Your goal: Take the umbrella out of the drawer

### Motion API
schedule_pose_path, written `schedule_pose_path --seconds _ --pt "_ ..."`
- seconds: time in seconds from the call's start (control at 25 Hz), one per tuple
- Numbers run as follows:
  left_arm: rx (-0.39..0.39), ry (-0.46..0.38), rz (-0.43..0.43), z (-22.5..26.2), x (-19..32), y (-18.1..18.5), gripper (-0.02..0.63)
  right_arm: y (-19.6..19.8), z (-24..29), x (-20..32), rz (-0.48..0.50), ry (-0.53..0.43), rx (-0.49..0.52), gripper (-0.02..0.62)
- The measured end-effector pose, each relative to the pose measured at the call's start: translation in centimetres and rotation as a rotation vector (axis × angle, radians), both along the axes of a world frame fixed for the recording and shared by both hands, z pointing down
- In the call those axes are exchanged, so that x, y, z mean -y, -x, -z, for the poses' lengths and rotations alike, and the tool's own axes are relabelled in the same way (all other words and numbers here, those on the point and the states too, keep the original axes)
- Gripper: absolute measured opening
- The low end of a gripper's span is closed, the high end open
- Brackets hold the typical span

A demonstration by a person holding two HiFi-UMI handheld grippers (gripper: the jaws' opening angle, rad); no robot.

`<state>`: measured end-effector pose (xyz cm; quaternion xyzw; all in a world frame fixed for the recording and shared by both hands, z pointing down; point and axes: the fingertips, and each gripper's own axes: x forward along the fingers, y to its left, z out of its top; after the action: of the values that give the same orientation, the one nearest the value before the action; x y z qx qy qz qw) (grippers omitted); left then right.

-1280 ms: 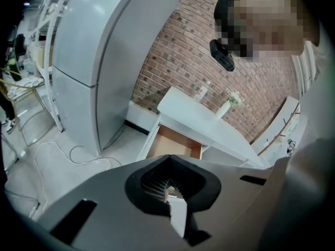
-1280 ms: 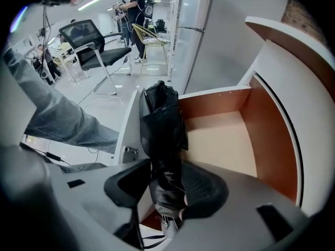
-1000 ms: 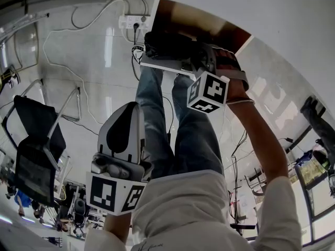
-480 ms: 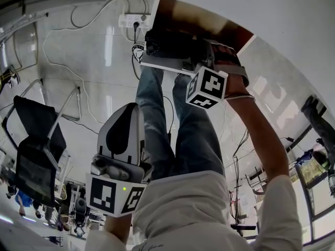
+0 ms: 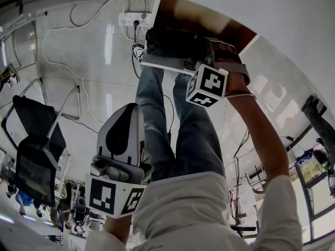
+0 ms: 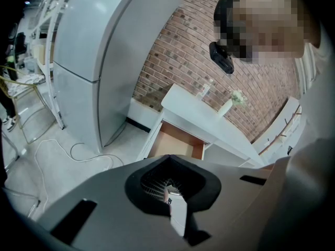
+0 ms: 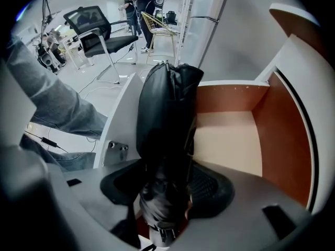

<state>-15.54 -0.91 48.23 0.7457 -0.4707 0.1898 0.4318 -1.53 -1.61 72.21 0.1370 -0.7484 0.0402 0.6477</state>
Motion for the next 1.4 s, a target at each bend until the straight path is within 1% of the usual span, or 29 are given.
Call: schedule_pose_path --seconds 0.32,0.8,0.92,1.4 --pt "-0.004 -0.002 -0.002 -0.1 0.0 0.1 0.017 0.1 -0.3 0.2 0.008 -0.012 -0.009 0.252" --pt "-0.001 -0.013 -0.009 -0.1 -0.7 0.0 0.017 0.2 -1.1 0.2 -0.002 -0.003 0.001 0.256" --pt "0.002 -0.016 -0.013 -0.1 -0.8 -0.1 0.017 0.3 -1.2 0.3 -0.008 -0.006 0.018 0.249" --pt "0.020 -0.025 -0.017 0.1 -1.9 0.2 0.017 0.0 -0.9 0.4 -0.019 -0.018 0.008 0.232"
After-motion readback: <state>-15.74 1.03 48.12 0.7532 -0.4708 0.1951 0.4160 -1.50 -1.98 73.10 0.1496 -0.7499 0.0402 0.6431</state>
